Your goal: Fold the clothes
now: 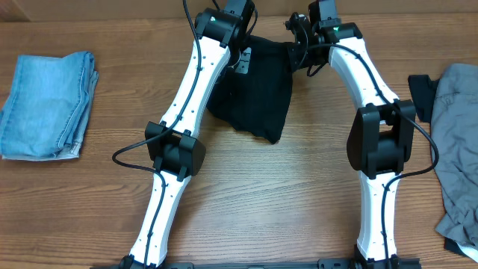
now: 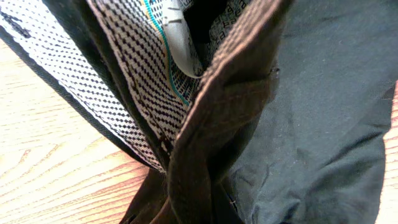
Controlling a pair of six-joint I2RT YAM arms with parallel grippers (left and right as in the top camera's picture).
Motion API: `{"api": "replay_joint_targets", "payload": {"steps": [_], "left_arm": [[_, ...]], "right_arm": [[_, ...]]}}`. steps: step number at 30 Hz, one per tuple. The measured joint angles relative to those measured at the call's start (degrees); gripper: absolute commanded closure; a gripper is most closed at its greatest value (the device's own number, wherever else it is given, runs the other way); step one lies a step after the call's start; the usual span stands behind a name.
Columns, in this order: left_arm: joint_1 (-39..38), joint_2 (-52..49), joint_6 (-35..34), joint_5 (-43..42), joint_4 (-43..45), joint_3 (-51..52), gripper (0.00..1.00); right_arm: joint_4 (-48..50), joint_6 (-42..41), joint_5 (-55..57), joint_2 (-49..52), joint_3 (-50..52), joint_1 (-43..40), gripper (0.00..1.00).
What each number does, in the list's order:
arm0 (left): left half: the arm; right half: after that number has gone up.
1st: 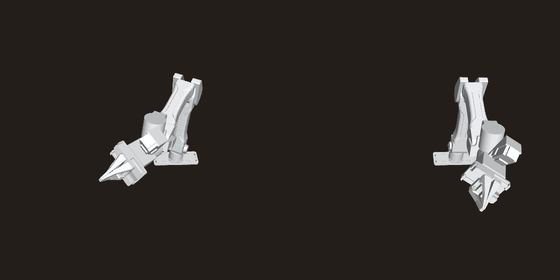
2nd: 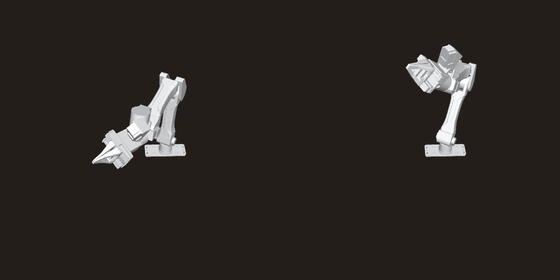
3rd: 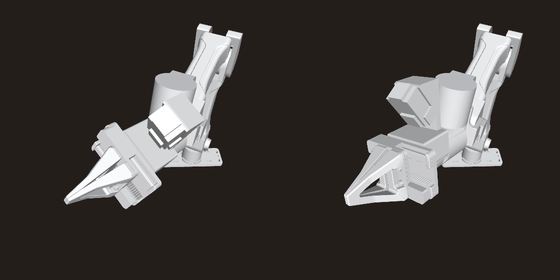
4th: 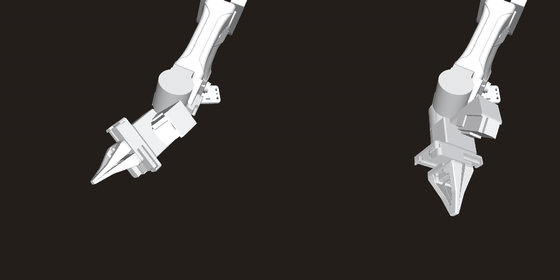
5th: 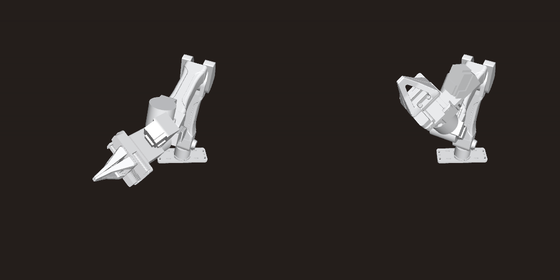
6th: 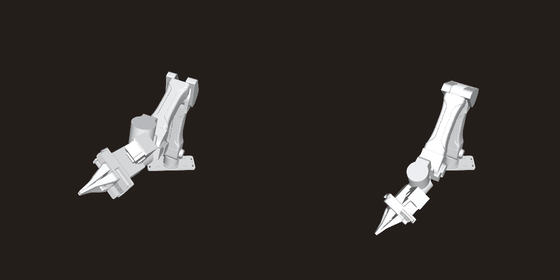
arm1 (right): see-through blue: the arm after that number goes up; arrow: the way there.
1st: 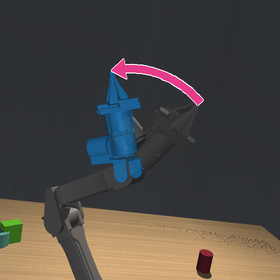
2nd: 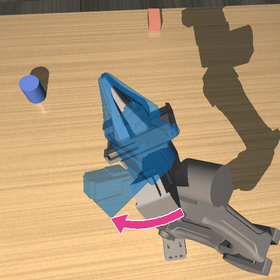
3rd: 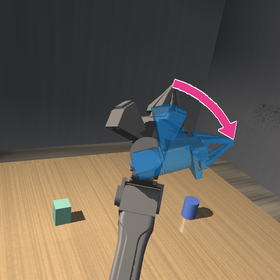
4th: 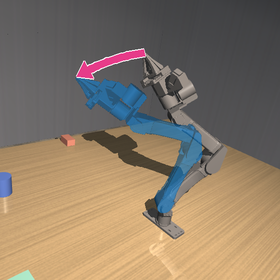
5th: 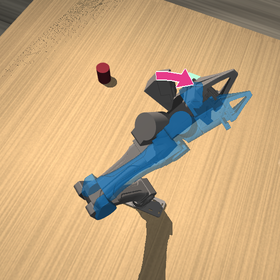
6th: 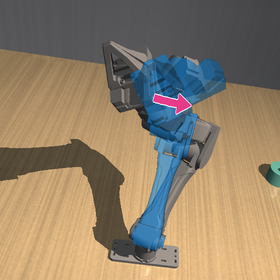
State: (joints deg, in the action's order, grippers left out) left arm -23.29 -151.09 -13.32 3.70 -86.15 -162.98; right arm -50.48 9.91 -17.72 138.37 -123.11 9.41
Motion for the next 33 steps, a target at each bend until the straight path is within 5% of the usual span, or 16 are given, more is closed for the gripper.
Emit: {"api": "replay_joint_targets", "payload": {"steps": [8,18,27,33], "left_arm": [[-0.1,0.0,0.0,0.0,0.2,1.9,0.96],[-7.9,0.0,0.4,4.5,2.5,4.2,0.96],[-12.3,0.0,1.7,6.3,13.9,17.9,0.96],[-12.9,0.5,3.5,3.1,18.7,21.6,0.66]], "right_arm": [[9.8,0.6,-0.7,8.4,0.0,0.0,0.96],[10.3,0.7,-0.9,8.5,-0.1,-0.1,0.96],[10.4,0.7,-0.8,8.5,-0.1,0.0,0.96],[10.4,0.7,-0.9,8.5,-0.1,0.0,0.96]]}}
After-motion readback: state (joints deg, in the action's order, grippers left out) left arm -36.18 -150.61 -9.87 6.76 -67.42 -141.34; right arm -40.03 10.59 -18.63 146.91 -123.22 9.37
